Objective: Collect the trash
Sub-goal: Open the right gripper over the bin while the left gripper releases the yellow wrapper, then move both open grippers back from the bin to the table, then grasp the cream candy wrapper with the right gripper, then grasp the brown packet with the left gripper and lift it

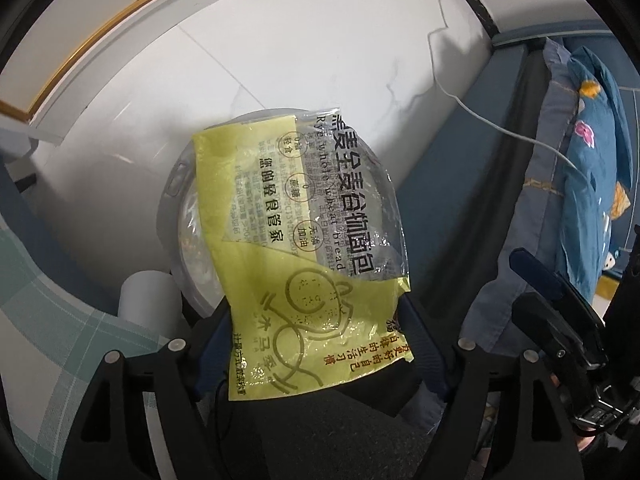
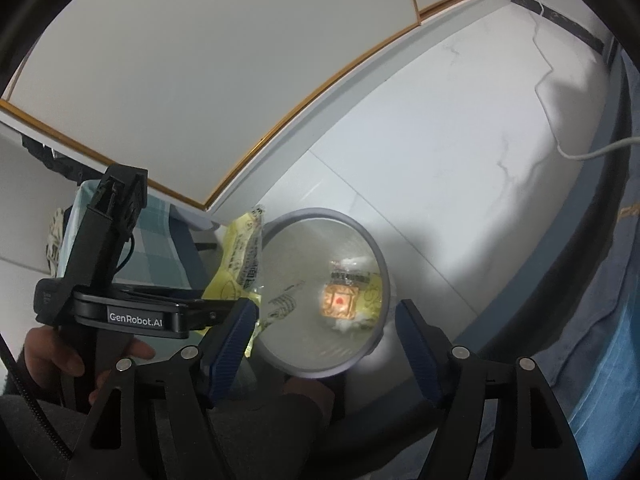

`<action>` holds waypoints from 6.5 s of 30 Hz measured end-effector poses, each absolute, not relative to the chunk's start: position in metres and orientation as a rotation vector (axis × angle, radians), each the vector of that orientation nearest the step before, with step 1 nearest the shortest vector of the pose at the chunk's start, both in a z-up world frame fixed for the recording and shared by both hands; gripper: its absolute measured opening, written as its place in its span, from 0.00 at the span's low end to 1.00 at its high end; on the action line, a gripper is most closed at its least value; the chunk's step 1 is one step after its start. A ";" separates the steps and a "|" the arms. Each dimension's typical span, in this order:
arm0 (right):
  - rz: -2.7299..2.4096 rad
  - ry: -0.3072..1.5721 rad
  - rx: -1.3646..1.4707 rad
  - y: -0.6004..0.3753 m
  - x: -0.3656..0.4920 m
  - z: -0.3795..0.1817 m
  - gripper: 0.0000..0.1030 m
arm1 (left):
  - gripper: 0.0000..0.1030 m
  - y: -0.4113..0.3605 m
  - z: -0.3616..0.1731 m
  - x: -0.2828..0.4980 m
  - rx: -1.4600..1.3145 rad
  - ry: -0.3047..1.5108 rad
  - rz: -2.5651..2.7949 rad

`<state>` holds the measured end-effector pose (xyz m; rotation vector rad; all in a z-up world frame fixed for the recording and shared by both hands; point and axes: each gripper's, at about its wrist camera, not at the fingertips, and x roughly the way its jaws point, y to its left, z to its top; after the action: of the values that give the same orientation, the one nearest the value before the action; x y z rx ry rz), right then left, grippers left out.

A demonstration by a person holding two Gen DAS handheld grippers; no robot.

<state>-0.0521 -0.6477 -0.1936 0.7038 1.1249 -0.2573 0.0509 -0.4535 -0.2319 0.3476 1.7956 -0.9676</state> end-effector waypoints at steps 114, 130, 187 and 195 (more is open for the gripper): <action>0.620 1.190 -0.198 -0.127 0.179 -0.130 0.36 | 0.81 0.062 -0.051 0.068 -0.310 0.920 -0.013; 0.605 1.234 -0.147 -0.131 0.182 -0.134 0.11 | 0.81 0.049 -0.063 0.072 -0.249 0.970 -0.024; 0.482 1.002 0.143 -0.264 0.145 -0.060 0.09 | 0.02 -0.025 -0.110 0.051 -0.121 1.126 -0.258; 0.487 0.957 0.194 -0.281 0.125 -0.041 0.08 | 0.02 -0.032 -0.080 0.048 -0.110 1.040 -0.295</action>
<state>0.1248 -0.2814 -0.0412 0.1944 0.9569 0.4867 0.0478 -0.0322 -0.0805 -0.1099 1.0403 -0.2953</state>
